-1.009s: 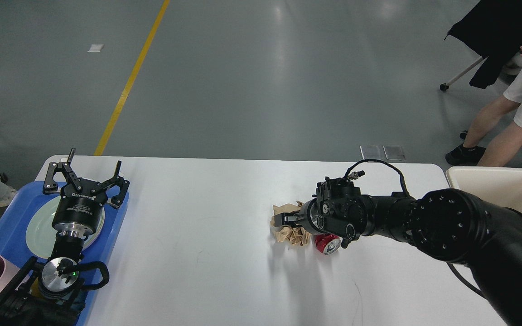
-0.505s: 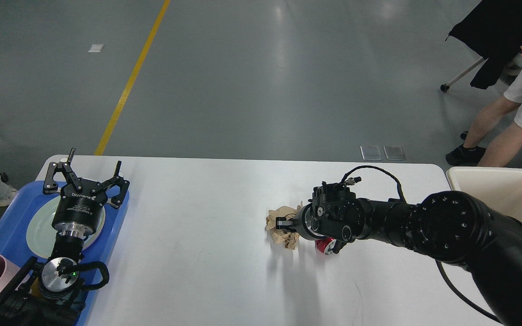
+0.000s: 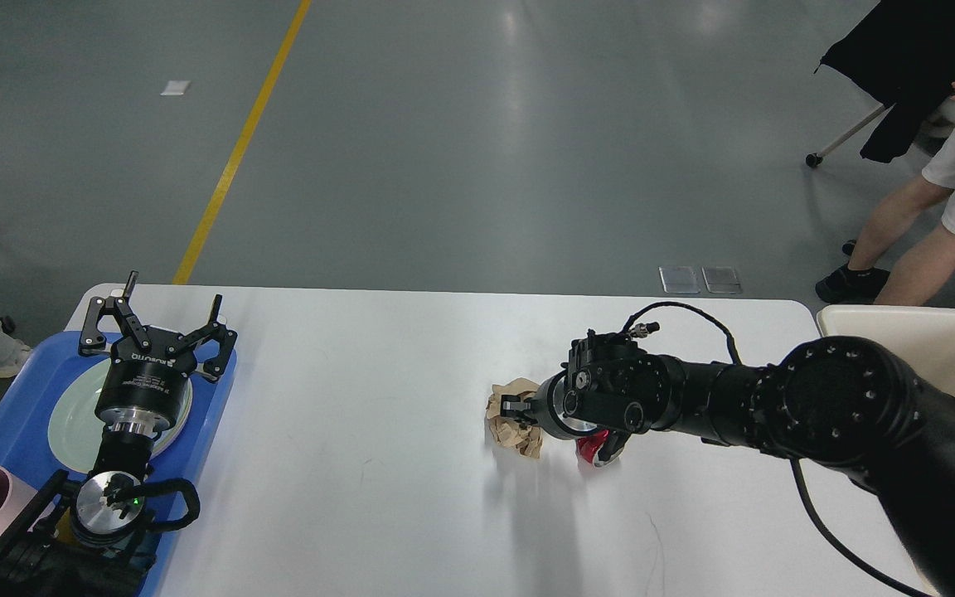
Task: Tidy desktop
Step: 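Carry the crumpled paper with the right gripper and drop it in the bin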
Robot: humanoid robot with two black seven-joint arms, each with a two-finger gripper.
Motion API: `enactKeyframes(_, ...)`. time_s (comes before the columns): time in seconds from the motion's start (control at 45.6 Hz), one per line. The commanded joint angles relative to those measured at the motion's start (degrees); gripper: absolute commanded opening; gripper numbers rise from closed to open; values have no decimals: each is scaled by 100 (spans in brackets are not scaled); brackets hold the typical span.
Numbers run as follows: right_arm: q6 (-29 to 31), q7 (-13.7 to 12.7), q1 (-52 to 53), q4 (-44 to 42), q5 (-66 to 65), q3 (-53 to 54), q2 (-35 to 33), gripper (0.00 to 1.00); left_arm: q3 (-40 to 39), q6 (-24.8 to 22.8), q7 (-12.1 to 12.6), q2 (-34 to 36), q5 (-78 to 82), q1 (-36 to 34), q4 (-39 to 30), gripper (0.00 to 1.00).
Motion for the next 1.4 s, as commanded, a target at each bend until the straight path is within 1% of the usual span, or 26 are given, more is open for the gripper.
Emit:
enactKeyframes(0.0,14,-16,743,922,140,64,-437,0,0,0,0,0,0,2,0,97)
enactKeyframes(0.132,120,-148,1534,1730,501,-111,-947,0,0,0,0,0,0,-7,0,97)
enactKeyframes(0.307,146,-95,3036,3172,624,-1104,-1571,0,0,0,0,0,0,-7,0,97)
enactKeyframes(0.373,330,-60,3546,3629,694,-1446,-1843,0,0,0,0,0,0,2,0,97)
enactKeyframes(0.417,576,-25,3863,3814,773,-1745,-1967,0,0,0,0,0,0,2,0,97)
enactKeyframes(0.461,909,80,4171,3964,852,-2061,-2081,0,0,0,0,0,-9,2,0,97)
enactKeyframes(0.505,1217,238,4461,4122,905,-2369,-2213,0,0,0,0,0,0,2,0,97)
enactKeyframes(0.548,1446,466,4733,4280,923,-2668,-2336,0,0,0,0,0,0,2,0,97)
enactKeyframes(0.57,1630,746,5013,4464,923,-3008,-2397,0,0,0,0,0,0,2,0,97)
enactKeyframes(0.68,1772,1643,5604,4983,923,-3994,-2424,0,0,9,0,0,0,2,0,97)
enactKeyframes(0.746,1781,2101,5824,5133,914,-4522,-2380,0,0,0,0,0,-9,2,0,97)
enactKeyframes(0.79,1781,2286,5912,5221,914,-4803,-2354,0,0,0,0,0,0,2,0,97)
enactKeyframes(0.856,1764,2444,5965,5353,923,-5164,-2266,0,0,0,0,0,-9,2,0,97)
enactKeyframes(0.921,1728,2532,6000,5397,923,-5384,-2205,0,0,0,0,0,-9,2,0,97)
enactKeyframes(1.009,1685,2524,6009,5380,923,-5525,-2239,0,0,0,0,0,0,2,0,97)
enactKeyframes(1.097,1553,2489,5983,5292,967,-5718,-2441,0,0,0,0,0,0,2,0,97)
enactKeyframes(1.25,1114,2427,5535,4888,1002,-6210,-3205,0,0,0,0,0,-9,2,0,97)
enactKeyframes(1.382,1025,2401,4771,3949,941,-6326,-4207,0,0,0,0,0,-9,2,0,97)
